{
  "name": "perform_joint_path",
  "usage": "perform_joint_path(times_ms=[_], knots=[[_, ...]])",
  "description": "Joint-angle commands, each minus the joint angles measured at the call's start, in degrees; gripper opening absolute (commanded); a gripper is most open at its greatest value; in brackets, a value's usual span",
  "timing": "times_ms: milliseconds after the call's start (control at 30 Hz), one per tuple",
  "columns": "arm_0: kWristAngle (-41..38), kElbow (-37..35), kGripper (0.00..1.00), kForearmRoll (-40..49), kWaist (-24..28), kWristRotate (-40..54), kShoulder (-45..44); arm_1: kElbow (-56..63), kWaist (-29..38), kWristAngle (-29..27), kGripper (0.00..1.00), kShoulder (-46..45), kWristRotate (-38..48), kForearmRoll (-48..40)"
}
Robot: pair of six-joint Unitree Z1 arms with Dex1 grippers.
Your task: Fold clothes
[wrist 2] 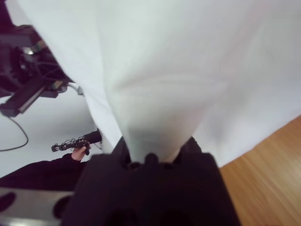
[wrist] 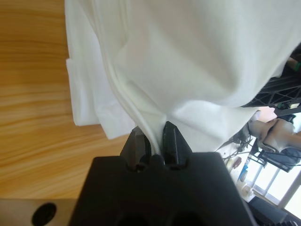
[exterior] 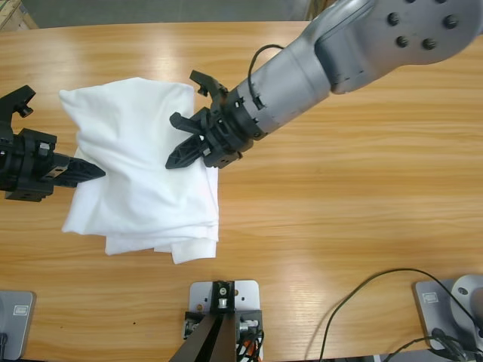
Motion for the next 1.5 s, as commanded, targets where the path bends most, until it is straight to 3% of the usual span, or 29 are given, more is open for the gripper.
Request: perform_joint_path(times_ms=[33, 300, 833, 867, 900, 933, 1000, 1033, 1333, 1433, 1500], knots=[[-1.4, 3.3, 0.0, -4.0, 1.6, 1.4, 5.8, -0.8, 0.6, -1.0, 0.0, 5.0, 0.8, -0.9], [-2.0, 3.3, 0.0, -8.3, 2.1, 1.3, 11.1, -0.5, -0.3, -1.0, 0.0, 7.4, 0.7, -1.3], [-2.4, 7.0, 0.0, -11.3, 2.7, 1.0, 12.7, -1.3, -2.6, -0.9, 0.0, 11.5, 1.9, -2.6], [-2.8, 7.0, 0.0, -11.4, 2.7, 0.9, 13.0, -1.3, -2.6, -0.9, 0.248, 11.4, 2.3, -3.5], [-2.9, 7.1, 0.024, -11.3, 2.7, 0.9, 13.2, -1.2, -2.6, -0.9, 0.876, 11.3, 2.5, -4.7], [-2.8, 7.5, 0.52, -11.3, 2.7, 1.0, 13.2, -1.3, -2.6, -0.9, 0.98, 11.1, 2.7, -5.6], [-2.6, 7.3, 0.909, -12.0, 2.8, 1.2, 12.9, -1.3, -2.6, -2.5, 1.0, 9.9, 2.8, -6.3], [-2.6, 7.3, 0.976, -12.4, 2.8, 1.4, 12.6, -1.3, -2.6, -3.7, 1.0, 9.1, 2.8, -6.3], [-2.3, 9.9, 1.0, -11.4, 2.9, 1.1, 8.1, -1.1, -2.6, -17.3, 1.0, 2.3, 5.6, 5.9], [-0.7, 6.1, 1.0, -7.6, 3.1, 3.6, 3.1, -1.0, -2.6, -23.5, 1.0, -1.8, 5.2, 9.8], [-0.8, 1.6, 1.0, -7.3, 3.2, 11.0, 0.5, -1.8, -2.6, -26.7, 0.995, -4.7, 0.3, 12.5]])
